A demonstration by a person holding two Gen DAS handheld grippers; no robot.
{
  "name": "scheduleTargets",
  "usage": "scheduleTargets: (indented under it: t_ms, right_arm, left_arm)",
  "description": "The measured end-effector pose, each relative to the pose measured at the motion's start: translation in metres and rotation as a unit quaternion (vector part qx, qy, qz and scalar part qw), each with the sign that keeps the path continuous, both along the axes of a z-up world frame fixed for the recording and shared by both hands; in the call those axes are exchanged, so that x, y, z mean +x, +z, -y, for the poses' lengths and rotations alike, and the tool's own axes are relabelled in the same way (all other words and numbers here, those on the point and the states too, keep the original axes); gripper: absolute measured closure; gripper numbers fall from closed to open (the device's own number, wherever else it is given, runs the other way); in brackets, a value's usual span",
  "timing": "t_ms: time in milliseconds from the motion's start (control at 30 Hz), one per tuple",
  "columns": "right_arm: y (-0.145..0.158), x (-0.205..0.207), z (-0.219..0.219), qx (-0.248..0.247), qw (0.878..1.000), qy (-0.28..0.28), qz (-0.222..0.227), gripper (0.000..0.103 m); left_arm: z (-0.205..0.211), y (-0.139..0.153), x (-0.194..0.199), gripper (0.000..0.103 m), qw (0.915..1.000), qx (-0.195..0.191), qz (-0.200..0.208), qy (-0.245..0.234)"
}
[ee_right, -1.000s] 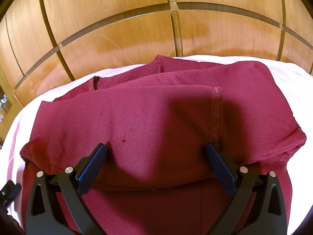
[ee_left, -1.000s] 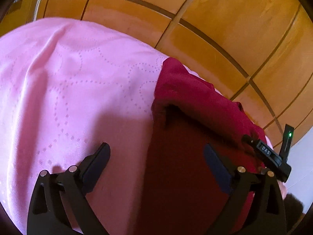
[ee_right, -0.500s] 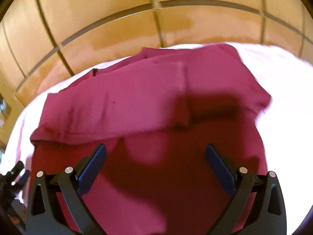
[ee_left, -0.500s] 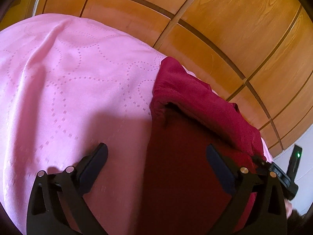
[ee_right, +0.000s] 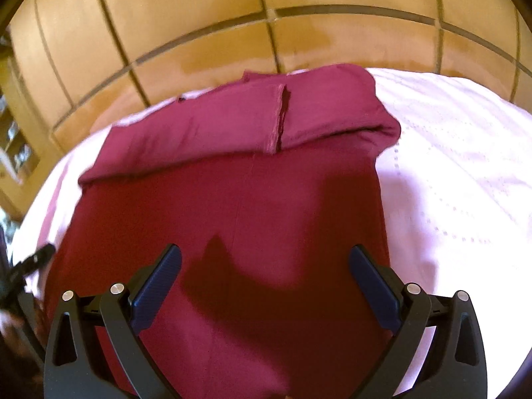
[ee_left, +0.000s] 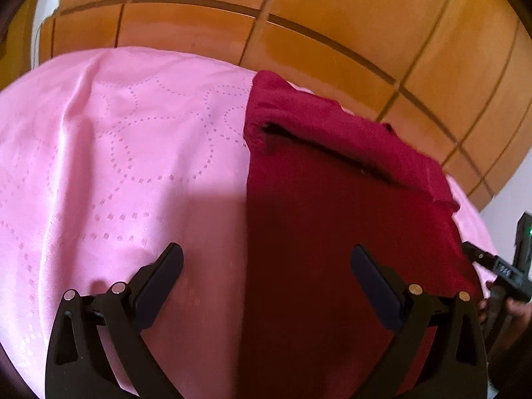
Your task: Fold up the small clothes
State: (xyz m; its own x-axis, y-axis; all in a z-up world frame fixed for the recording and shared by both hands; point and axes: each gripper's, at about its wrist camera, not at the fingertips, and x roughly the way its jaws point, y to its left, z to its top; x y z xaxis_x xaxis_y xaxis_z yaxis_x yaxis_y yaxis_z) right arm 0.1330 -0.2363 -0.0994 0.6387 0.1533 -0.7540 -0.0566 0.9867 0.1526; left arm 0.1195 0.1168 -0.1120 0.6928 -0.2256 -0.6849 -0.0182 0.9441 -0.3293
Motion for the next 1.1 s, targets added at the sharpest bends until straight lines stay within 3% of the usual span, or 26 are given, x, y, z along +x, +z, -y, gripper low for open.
scheduleTargets:
  t_ms: [200, 400, 567, 900, 1100]
  right_arm:
    - [0.005, -0.016, 0.010, -0.006, 1.000, -0.009, -0.003, 0.003]
    - [0.004, -0.027, 0.044, 0.037, 0.998, -0.053, -0.024, 0.003]
    - [-0.001, -0.044, 0.075, 0.092, 0.991, -0.090, -0.025, 0.003]
    - [-0.006, -0.071, 0.095, 0.138, 0.988, -0.071, -0.024, 0.003]
    - [-0.006, -0.086, 0.104, 0.189, 0.978, -0.089, -0.005, 0.003]
  left_arm:
    - [0.009, -0.001, -0.009, 0.002, 0.9976, 0.061, -0.011, -0.032]
    - [0.008, 0.000, -0.022, 0.002, 0.9972, 0.062, -0.005, -0.042]
    - [0.005, 0.001, -0.028, 0.002, 0.9980, 0.040, -0.003, -0.050]
    - [-0.006, 0.003, -0.048, 0.002, 0.9966, -0.029, 0.012, -0.076]
    - [-0.014, 0.007, -0.055, 0.002, 0.9924, -0.081, 0.022, -0.089]
